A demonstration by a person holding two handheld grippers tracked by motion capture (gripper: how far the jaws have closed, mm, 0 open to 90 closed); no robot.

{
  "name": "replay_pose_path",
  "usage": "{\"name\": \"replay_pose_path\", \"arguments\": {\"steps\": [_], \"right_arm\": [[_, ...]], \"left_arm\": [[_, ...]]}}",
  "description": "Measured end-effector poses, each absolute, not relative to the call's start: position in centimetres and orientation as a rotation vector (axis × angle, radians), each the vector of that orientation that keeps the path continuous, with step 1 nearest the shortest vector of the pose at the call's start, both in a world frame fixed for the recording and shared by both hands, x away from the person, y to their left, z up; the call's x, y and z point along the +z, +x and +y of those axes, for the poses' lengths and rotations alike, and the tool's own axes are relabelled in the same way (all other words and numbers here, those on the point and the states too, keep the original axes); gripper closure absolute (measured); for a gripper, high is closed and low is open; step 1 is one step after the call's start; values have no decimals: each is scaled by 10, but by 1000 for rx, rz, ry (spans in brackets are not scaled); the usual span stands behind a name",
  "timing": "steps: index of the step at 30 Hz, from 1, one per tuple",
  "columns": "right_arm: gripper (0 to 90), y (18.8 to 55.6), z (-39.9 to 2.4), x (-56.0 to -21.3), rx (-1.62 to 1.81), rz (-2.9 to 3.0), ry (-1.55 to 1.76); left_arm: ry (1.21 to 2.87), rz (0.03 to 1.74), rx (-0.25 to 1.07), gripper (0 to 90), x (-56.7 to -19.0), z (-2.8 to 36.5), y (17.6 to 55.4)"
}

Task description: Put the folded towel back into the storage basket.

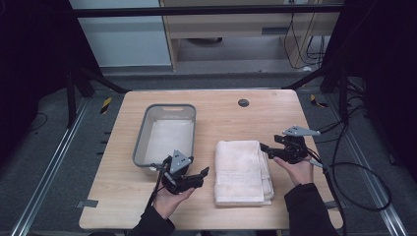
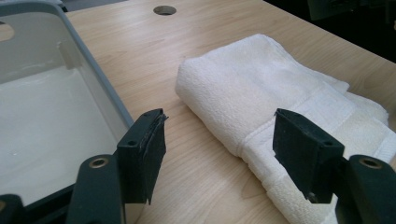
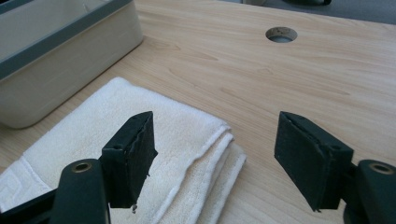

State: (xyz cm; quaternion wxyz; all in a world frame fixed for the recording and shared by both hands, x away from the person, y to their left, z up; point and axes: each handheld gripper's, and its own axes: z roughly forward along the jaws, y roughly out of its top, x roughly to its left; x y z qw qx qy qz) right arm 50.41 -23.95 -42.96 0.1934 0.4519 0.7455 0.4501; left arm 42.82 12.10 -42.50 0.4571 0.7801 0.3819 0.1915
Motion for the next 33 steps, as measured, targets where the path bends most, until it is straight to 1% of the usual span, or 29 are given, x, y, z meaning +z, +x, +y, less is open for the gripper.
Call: {"name": "replay_pose_path", "arguments": {"steps": [10, 29, 33], "right_arm": [[254, 508, -238, -441, 1240, 2114, 1294], [254, 518, -227, -457, 1187, 2164, 1303], [255, 519, -224, -462, 1172, 2181, 1312]], "left_arm": [[1968, 917, 440, 341, -435, 107, 424], [2033, 905, 399, 339, -455, 85, 423], [2053, 901, 397, 327, -460, 79, 424]]}}
